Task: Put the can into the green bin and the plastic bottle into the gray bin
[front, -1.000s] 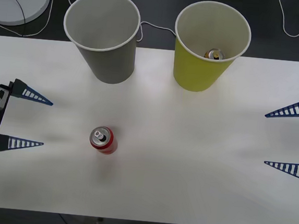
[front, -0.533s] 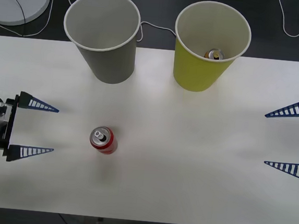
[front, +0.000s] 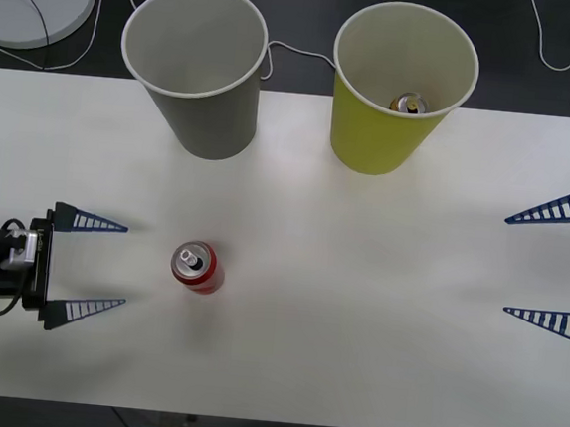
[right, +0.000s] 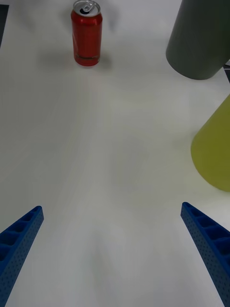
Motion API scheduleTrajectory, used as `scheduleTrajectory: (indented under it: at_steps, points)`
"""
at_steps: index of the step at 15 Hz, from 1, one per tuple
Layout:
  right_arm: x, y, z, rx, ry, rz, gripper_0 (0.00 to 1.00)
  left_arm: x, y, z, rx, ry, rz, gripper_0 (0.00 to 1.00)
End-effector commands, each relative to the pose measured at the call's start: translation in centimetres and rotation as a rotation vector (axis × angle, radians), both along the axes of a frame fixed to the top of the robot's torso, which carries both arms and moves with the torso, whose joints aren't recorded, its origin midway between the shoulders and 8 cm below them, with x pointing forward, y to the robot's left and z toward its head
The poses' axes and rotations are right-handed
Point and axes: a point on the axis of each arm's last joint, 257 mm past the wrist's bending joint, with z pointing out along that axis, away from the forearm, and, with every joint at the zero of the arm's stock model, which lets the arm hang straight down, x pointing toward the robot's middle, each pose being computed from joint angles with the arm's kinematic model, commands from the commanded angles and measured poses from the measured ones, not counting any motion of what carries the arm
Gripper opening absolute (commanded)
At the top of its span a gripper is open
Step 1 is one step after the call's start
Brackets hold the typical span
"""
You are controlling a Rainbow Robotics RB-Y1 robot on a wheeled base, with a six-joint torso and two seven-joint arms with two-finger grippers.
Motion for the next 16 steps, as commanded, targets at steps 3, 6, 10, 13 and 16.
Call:
scheduleTrajectory:
  at_steps: [3, 6, 10, 13, 16]
  points:
    - [0.0, 0.0, 0.0, 0.0, 0.0, 0.0, 1.0, -0.1, -2.0, -0.7, -0.064, 0.02, -0.001, 1.0]
    - [0.0, 0.0, 0.0, 0.0, 0.0, 0.0, 1.0, 0.0, -3.5, -1.2, -0.098, 0.029, 0.004, 1.0]
    - [0.0, 0.0, 0.0, 0.0, 0.0, 0.0, 1.0, 0.7, -5.4, -1.7, -0.133, 0.028, 0.028, 1.0]
    - [0.0, 0.0, 0.0, 0.0, 0.0, 0.0, 1.0, 1.3, -7.2, -1.9, -0.162, 0.025, 0.04, 1.0]
    - [0.0, 0.0, 0.0, 0.0, 0.0, 0.0, 1.0, 1.9, -8.8, -1.9, -0.187, 0.02, 0.05, 1.0]
